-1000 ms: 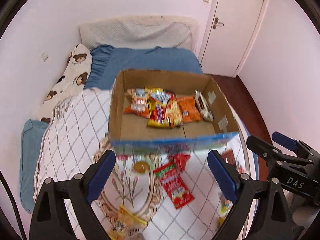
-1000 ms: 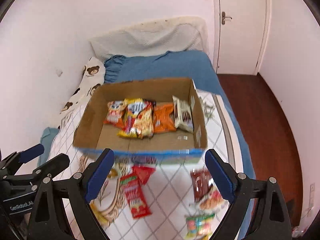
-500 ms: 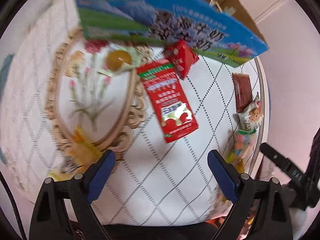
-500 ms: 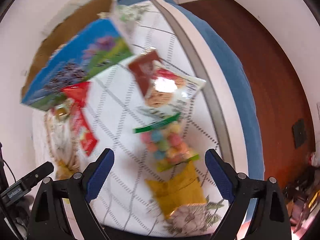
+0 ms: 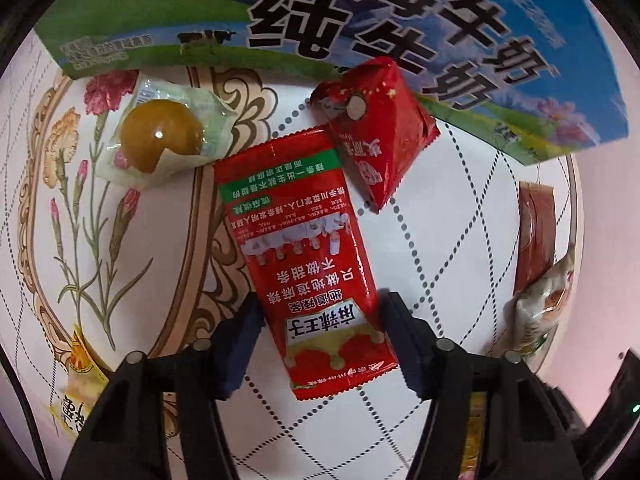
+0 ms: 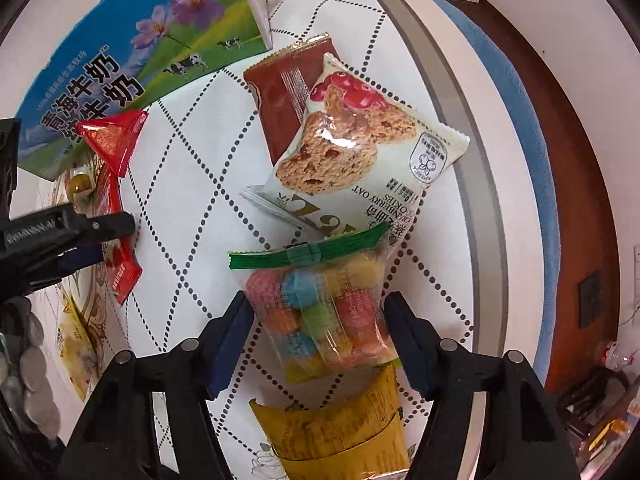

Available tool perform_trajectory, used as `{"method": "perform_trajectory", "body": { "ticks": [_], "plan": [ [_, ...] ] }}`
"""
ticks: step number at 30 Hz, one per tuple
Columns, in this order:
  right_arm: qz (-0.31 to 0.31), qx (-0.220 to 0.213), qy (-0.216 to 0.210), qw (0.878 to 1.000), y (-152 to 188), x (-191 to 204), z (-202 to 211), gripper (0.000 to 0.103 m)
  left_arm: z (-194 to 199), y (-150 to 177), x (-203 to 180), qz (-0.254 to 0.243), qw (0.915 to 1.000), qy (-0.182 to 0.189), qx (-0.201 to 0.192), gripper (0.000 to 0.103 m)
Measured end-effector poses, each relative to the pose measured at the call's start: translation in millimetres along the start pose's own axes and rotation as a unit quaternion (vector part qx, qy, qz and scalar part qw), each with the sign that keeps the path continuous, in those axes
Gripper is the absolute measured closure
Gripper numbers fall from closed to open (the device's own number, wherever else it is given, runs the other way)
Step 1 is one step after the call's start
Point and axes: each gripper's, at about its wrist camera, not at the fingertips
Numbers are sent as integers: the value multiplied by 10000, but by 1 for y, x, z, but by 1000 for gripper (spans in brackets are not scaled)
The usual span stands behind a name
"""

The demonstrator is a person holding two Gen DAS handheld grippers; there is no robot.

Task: Organize snacks
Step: 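Grasp the red sauce sachet with the left gripper while the right grasps the candy-ball bag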

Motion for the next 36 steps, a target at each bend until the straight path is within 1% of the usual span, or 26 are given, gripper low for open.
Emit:
{"method": "perform_trajectory", "body": {
  "ticks": [3,5,7,10,12,14,15,17,19,22,24,25,26,28,29,32,36],
  "plan": [
    [84,76,-27,9999,1,5,1,36,-5,20,-8,-337,9993,-107,96,46],
    [79,296,-90,9995,2,13,-2,36,-9,44,-9,-676,9971,-298,168,46],
    [59,543,-258,9982,4,18,-7,36,-16,65,-7,-911,9943,-475,289,46],
    [-10,824,-487,9954,6,25,-13,36,-25,80,-1,-1024,9925,-550,385,46],
    [-91,925,-710,9931,4,28,-16,35,-28,79,1,-978,9936,-427,365,43],
    [-99,957,-773,9924,0,31,-19,34,-32,73,6,-772,9959,-147,450,40],
    [-29,969,-748,9925,-2,35,-19,33,-34,70,9,-672,9966,-19,475,38],
    [106,946,-682,9931,-3,38,-17,29,-35,66,20,-321,9976,419,459,34],
    [267,936,-567,9936,-1,42,-15,29,-36,66,27,-84,9967,683,422,34],
    [372,965,-413,9938,0,49,-16,29,-38,66,31,88,9960,803,388,34],
    [331,975,-407,9938,6,49,-20,29,-39,68,30,112,9968,701,368,36],
    [321,973,-396,9939,4,51,-25,29,-38,69,27,98,9978,569,316,41],
    [311,958,-379,9942,5,51,-26,29,-36,68,25,65,9986,461,255,49],
    [328,887,-374,9948,7,53,-28,37,-34,70,19,-47,9992,343,200,52],
    [371,856,-376,9949,8,54,-29,43,-33,71,16,-85,9994,273,191,56],
    [481,790,-214,9955,11,56,-30,46,-24,78,28,-169,9996,162,139,57],
    [516,724,-216,9958,12,64,-29,48,-17,85,26,-204,9997,76,67,57]
  ]
}}
Point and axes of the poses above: each gripper's, at about its wrist camera, not at the fingertips, and z roughly against the way its jaws point, x to its left, y to its underside, and after that the axes turned 9 degrees about x, right-handed
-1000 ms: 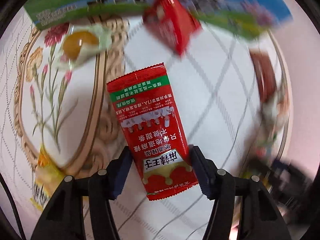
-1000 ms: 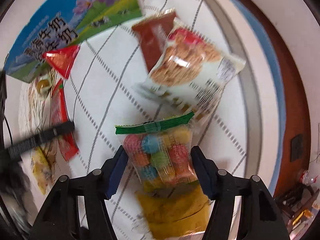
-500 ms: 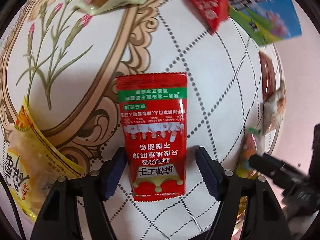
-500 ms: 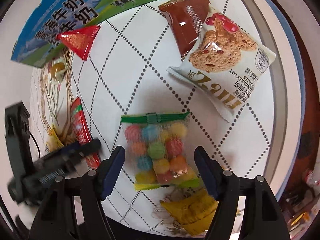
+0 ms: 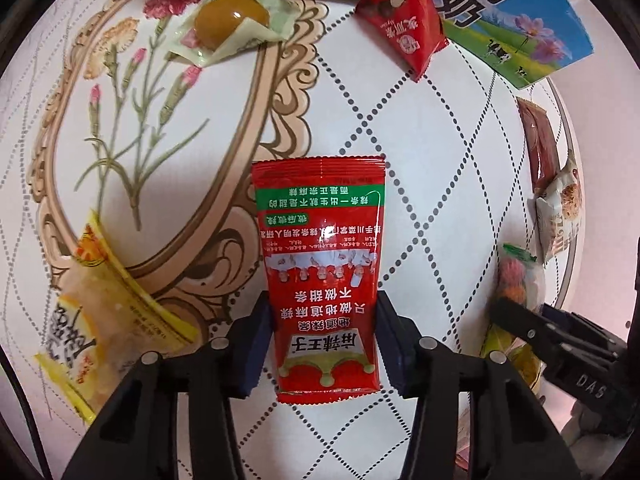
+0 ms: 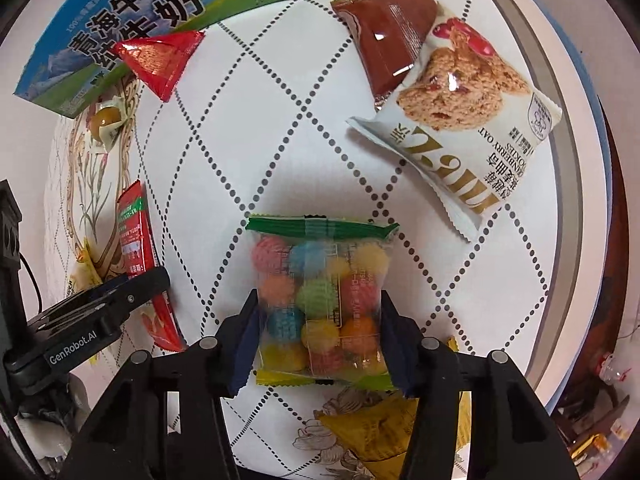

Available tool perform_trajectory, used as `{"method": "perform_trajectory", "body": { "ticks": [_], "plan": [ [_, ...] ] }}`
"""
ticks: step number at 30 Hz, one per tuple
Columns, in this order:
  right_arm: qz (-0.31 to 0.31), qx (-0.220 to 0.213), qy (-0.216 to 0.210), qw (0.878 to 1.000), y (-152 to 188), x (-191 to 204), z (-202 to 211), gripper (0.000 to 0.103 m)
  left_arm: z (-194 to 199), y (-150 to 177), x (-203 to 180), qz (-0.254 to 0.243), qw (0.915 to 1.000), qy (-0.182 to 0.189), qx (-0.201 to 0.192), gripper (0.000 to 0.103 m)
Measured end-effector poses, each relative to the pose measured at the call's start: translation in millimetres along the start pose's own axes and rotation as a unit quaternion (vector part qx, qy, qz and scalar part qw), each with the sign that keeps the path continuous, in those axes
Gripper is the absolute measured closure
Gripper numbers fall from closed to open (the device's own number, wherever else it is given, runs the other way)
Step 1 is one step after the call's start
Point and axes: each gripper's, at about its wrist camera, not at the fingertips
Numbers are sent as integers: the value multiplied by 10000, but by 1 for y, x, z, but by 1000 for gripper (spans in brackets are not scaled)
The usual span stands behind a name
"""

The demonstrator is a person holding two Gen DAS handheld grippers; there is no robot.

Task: Organize snacks
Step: 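Grasp the red sauce sachet with the left gripper while the right grasps the candy-ball bag, then place the sachet and candy bag into the box and open both grippers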

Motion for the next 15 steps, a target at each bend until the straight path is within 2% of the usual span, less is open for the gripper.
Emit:
{"method": "perform_trajectory", "body": {
  "ticks": [6,10,15],
  "plan": [
    [81,-146,-248,9996,3,8,17,49,28,1,-8,-144,9998,94,-136,57],
    [189,-295,-483,9982,3,18,39,49,62,3,-15,-223,9982,408,-386,57],
    [314,-680,-810,9939,-9,27,84,49,109,-12,-31,-384,9936,648,-846,57]
  ]
}}
Point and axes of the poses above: each gripper's, at about its wrist camera, not at the fingertips, and z roughly against the way its jaws point, x to its left, y to its underside, and after that the axes turned 9 degrees about x, right-handed
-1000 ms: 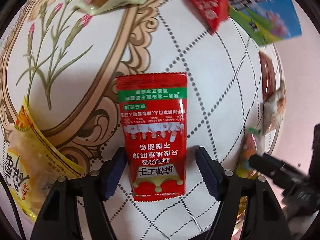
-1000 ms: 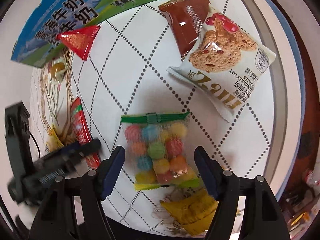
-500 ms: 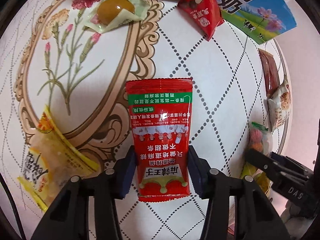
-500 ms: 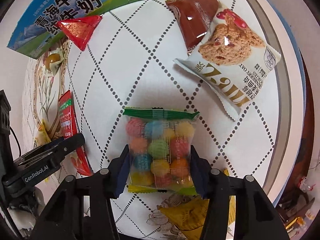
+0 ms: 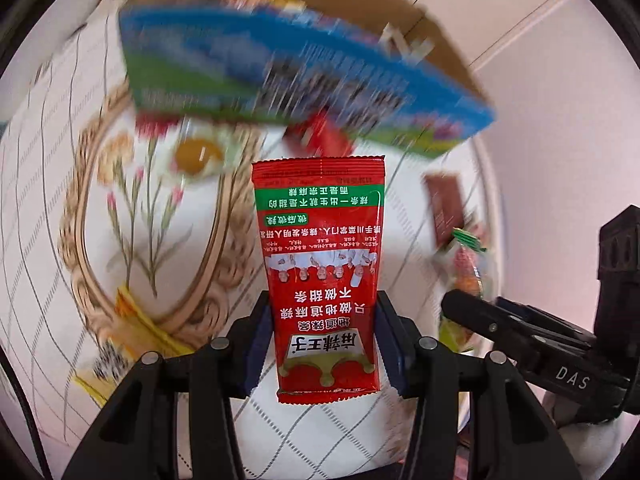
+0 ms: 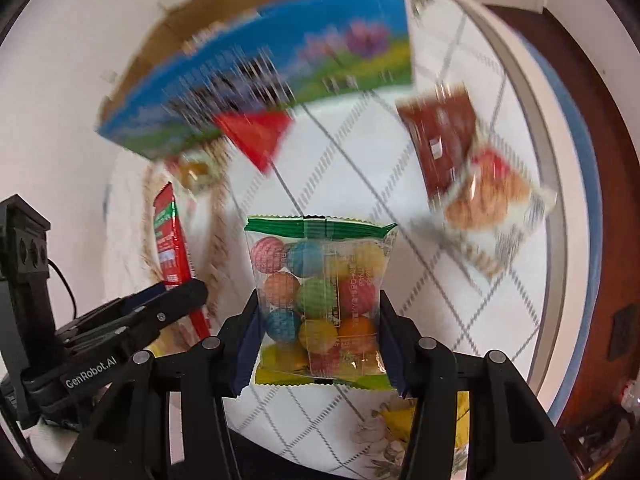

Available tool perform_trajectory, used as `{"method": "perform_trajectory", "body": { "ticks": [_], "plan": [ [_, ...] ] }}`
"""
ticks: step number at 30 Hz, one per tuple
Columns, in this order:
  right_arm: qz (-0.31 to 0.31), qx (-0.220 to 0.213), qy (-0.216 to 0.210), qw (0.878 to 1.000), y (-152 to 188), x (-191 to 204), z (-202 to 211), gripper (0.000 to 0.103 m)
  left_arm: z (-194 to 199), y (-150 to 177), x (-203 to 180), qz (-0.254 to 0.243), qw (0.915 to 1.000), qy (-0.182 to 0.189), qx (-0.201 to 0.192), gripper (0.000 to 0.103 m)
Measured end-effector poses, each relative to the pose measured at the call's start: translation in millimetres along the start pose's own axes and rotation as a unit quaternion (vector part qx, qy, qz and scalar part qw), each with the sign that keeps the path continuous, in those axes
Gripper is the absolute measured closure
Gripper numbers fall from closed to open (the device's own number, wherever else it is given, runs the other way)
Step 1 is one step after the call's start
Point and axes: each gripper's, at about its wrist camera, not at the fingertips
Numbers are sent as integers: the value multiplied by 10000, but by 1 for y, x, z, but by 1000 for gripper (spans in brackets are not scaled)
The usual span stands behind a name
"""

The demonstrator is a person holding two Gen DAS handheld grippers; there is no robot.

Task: Organize snacks
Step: 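Place the sachet and candy bag into the box and open both grippers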

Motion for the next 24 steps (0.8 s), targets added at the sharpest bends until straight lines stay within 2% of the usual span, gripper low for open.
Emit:
{"method": "perform_trajectory", "body": {
  "ticks": [4,8,13,18,24],
  "plan": [
    [137,-304,-157,9993,-26,3,36,49,31,-26,-15,-192,9994,219,-191,57],
    [355,-687,-24,9970,-60,13,70,49,52,-60,-29,-391,9981,183,-438,57],
    [499,-1017,193,9934,-105,19,105,49,72,-107,-38,-494,9973,247,-473,57],
    [588,-1077,358,9918,-157,23,115,49,61,-175,-43,-415,9984,378,-88,57],
    [677,-696,662,9931,-202,20,96,49,21,-232,-43,-274,9979,271,513,57]
  ]
}}
Point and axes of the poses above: each gripper's, at about its wrist camera, not at the fingertips, and z roughly against the way its jaws point, x to its left, y to its underside, and after that the axes turned 9 degrees about x, right-handed
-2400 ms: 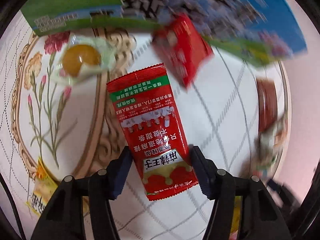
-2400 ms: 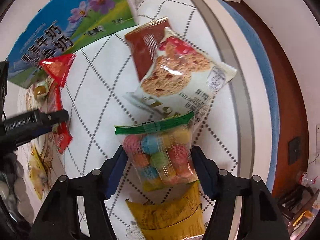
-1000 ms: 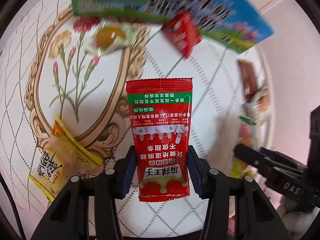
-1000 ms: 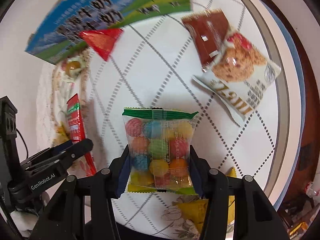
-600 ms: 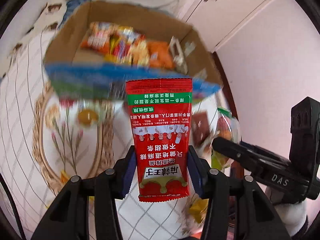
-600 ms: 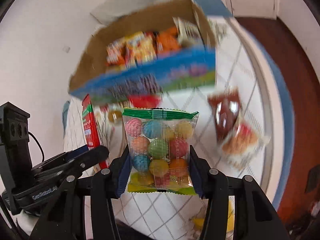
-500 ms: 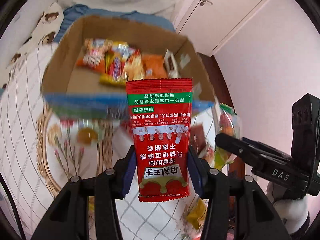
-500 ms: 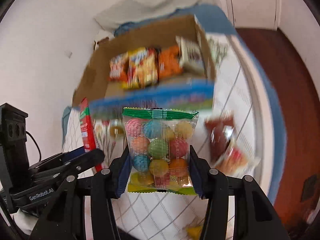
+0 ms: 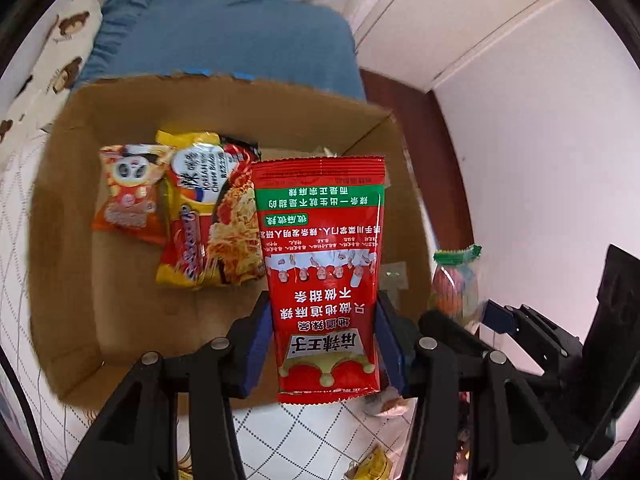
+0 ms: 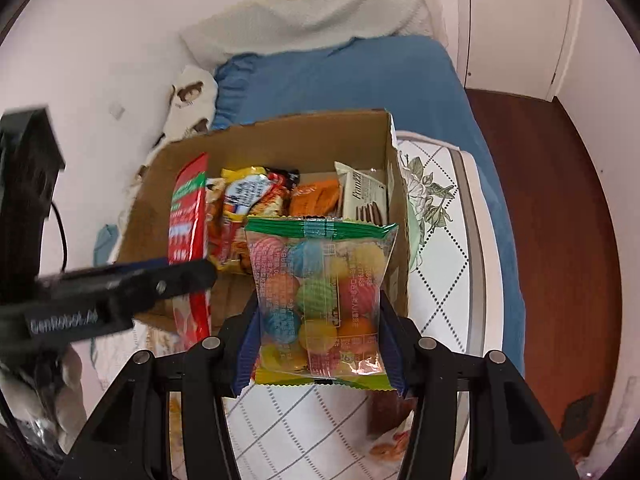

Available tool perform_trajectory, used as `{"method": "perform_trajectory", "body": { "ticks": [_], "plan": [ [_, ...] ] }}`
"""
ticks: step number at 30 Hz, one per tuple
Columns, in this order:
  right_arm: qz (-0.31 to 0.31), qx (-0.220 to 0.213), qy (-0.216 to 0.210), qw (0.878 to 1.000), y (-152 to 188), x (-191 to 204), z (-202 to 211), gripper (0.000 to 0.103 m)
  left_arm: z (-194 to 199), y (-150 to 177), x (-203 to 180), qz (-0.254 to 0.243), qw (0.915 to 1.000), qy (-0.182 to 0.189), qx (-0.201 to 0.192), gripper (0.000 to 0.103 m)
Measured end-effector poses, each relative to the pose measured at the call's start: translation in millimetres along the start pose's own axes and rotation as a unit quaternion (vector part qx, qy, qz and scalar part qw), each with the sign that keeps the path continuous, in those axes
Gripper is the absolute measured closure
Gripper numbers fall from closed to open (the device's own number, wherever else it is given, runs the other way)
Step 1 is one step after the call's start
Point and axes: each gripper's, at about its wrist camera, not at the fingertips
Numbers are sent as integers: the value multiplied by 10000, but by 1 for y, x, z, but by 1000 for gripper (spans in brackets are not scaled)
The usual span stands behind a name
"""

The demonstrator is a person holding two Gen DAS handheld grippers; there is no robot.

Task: Organize snacks
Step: 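Place the sachet and candy bag into the box and open both grippers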

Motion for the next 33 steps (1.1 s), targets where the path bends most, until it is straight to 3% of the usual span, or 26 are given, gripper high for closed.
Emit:
{"method": "perform_trajectory", "body": {
  "ticks": [4,10,11,12,14,16,17,23,27,33],
  "plan": [
    [24,299,125,9995,-17,-4,-27,49,-32,-21,6,78,9990,13,441,57],
    [9,597,200,9980,-26,-8,-55,48,-58,-29,14,203,9968,1,770,55],
    [-1,679,184,9975,-27,-9,-59,47,-62,-30,15,222,9961,-14,851,55],
    [-60,767,147,9969,-27,-11,-64,39,-65,-31,17,256,9956,-8,907,54],
    [-160,888,190,9957,-27,-15,-70,27,-68,-34,22,318,9953,-26,911,28],
    [-185,897,119,9957,-27,-16,-71,18,-63,-33,23,316,9961,-175,808,13],
    [-210,932,126,9953,-27,-16,-71,16,-60,-32,23,294,9966,-262,728,12],
    [-158,896,267,9955,-24,-6,-61,9,-39,-25,25,316,9975,-396,498,12],
    [-190,683,401,9967,-20,-2,-47,9,-16,-10,20,222,9971,-721,40,12],
    [-141,270,624,9976,-4,8,-18,9,25,28,20,115,9902,-1125,-825,12]
  ]
}}
Point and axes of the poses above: each gripper's, at about its wrist camera, not at the fingertips, and z roughly against the way its jaws point, x to its left, y to its underside, and after that the axes turned 9 degrees about x, right-handed
